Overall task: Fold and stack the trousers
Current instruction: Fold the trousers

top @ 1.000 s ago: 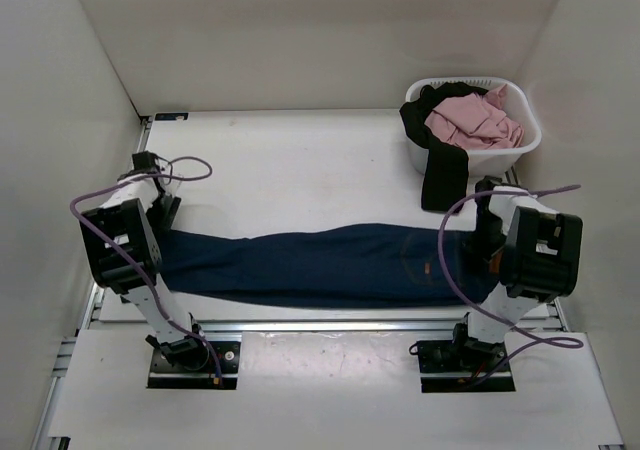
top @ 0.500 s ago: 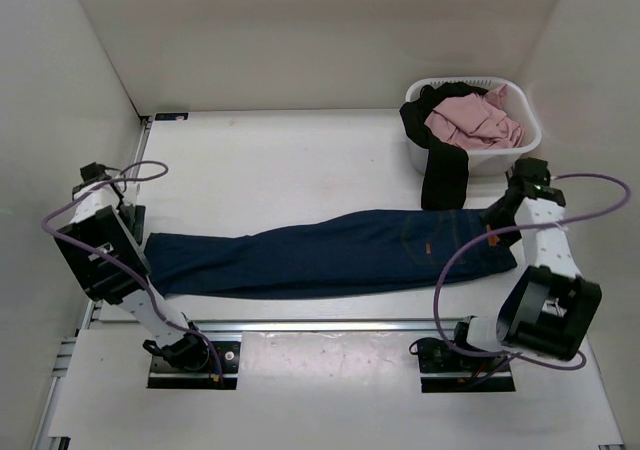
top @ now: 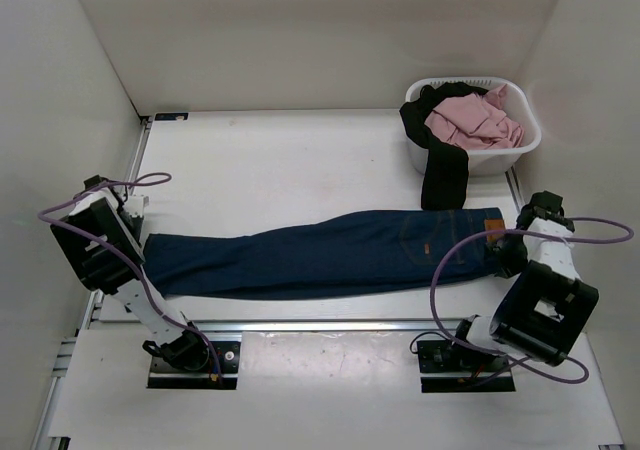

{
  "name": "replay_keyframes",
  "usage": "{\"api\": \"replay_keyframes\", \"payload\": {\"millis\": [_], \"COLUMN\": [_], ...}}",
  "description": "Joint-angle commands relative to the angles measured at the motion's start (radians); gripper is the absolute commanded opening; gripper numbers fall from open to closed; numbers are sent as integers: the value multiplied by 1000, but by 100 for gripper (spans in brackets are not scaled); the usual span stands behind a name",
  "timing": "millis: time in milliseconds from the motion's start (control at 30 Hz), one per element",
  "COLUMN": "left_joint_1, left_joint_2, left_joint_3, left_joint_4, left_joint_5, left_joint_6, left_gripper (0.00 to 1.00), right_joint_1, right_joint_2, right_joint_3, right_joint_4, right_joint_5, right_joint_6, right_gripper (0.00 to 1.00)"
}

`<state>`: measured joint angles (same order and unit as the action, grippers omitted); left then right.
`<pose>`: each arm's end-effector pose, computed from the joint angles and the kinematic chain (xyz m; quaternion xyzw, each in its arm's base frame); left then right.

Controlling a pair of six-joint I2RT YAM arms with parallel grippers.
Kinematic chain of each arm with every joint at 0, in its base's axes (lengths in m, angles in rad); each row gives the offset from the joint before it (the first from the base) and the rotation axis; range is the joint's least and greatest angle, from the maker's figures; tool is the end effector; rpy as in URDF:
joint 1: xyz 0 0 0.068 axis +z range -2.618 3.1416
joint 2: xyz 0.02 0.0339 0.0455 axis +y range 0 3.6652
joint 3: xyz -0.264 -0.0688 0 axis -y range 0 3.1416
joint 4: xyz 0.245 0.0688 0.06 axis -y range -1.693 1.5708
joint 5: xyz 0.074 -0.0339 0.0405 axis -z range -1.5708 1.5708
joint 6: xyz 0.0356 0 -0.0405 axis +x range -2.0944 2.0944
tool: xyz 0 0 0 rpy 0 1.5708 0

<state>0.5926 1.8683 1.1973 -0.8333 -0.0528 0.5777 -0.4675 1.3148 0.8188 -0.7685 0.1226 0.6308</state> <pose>0.2759 0.1880 0.1513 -0.0083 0.9991 0.0403 0.0131 0.2035 -0.1076 0.2008 0.5229 0.8365 -0.0479 0.1567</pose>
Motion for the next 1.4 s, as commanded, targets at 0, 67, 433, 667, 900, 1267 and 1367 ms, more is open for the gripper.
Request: {"api": "replay_keyframes", "payload": {"millis": [0,67,433,667,900,1267,1367], "left_joint_1": [9,9,9,-1,-10,-60,-60], "left_joint_2": [37,37,-90,-135,-135,-81,-70], "left_joint_3": [-47,-47,28,76,202,252,262], "left_joint_4": [3,3,-24,-53,-121,-132,-132], "left_joint_5": [51,51,11,11,102,59,59], "left_joint_6": [8,8,-1,8,-2,-12,-21], "left_gripper": [14,14,14,14,14,14,14], "right_joint_1": [-5,-5,-5,-5,-5,-57,-83], "right_joint_2": [49,58,165,190,170,135,92], "right_joint_3": [14,14,68,141,207,207,198], "right_joint_4": [52,83,126,72,-8,-6,3], "right_joint_5": [-22,-3,48,66,75,127,117], "right_joint_6": [-36,-45,-54,-75,-121,-102,-102], "right_gripper": [53,51,20,5,19,0,0]}}
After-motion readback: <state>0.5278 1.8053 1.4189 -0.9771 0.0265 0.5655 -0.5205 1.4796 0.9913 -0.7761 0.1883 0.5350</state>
